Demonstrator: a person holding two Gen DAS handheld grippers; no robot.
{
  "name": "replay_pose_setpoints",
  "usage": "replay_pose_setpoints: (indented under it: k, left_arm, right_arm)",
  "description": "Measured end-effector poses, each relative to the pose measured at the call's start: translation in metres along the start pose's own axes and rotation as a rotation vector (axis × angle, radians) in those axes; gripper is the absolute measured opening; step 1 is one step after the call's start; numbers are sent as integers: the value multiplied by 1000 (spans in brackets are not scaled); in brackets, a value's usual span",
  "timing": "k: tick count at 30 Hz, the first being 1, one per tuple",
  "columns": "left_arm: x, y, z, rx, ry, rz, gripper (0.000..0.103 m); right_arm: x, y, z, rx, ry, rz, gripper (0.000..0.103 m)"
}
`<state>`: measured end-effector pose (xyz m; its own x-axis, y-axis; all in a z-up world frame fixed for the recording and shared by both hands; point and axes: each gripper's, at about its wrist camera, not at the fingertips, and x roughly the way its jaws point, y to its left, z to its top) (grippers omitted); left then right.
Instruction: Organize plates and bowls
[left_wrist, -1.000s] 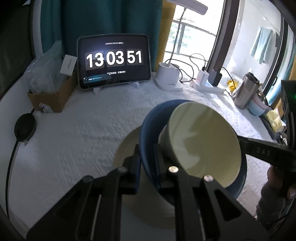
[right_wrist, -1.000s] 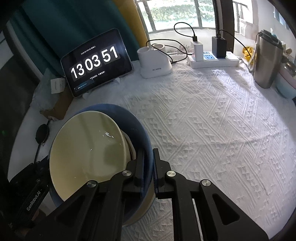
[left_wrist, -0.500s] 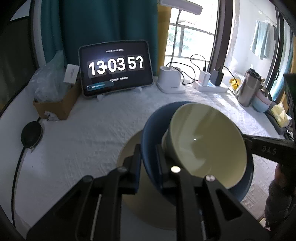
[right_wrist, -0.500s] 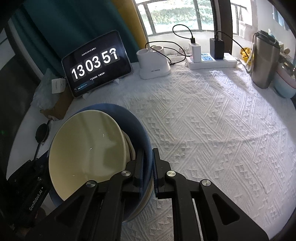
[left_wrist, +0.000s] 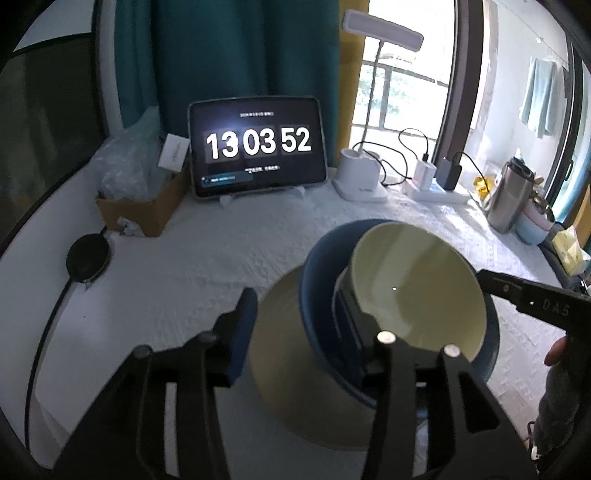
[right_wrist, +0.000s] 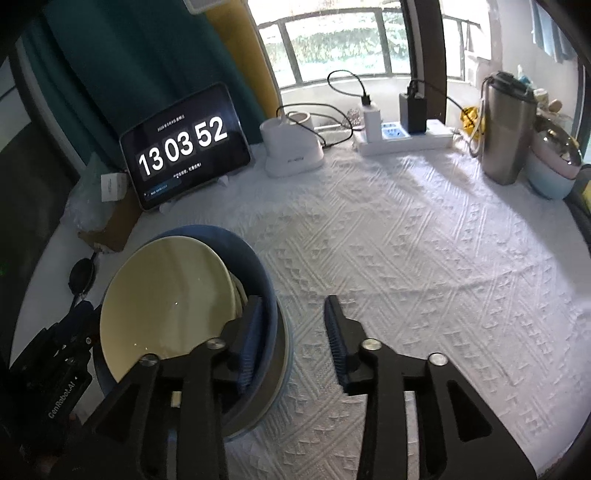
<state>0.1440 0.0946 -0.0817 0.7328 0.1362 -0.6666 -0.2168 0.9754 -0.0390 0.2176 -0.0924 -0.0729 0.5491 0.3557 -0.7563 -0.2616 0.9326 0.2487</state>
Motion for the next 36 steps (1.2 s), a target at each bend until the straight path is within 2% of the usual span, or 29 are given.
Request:
replay_pose_setpoints:
  k: [7, 15, 23, 31, 36]
  left_arm:
    - [-20, -8, -7, 5, -44, 3, 48]
    - [-51, -23, -18, 10, -87, -35, 64]
    - [-76, -35, -34, 29, -121, -92, 66]
    - [-104, -43, -53, 41, -201, -93, 66]
    - [-119, -49, -68, 43, -225, -138, 67]
  right_arm:
    - [-17, -8, -9, -7, -24, -14, 42]
    - [-44, -17, -24, -9, -61, -31, 42]
    - [-70, -26, -44, -24, -98, -58, 42]
    - [-98, -35, -67, -34, -158, -60, 42]
    - [-113, -43, -85, -39, -194, -77, 42]
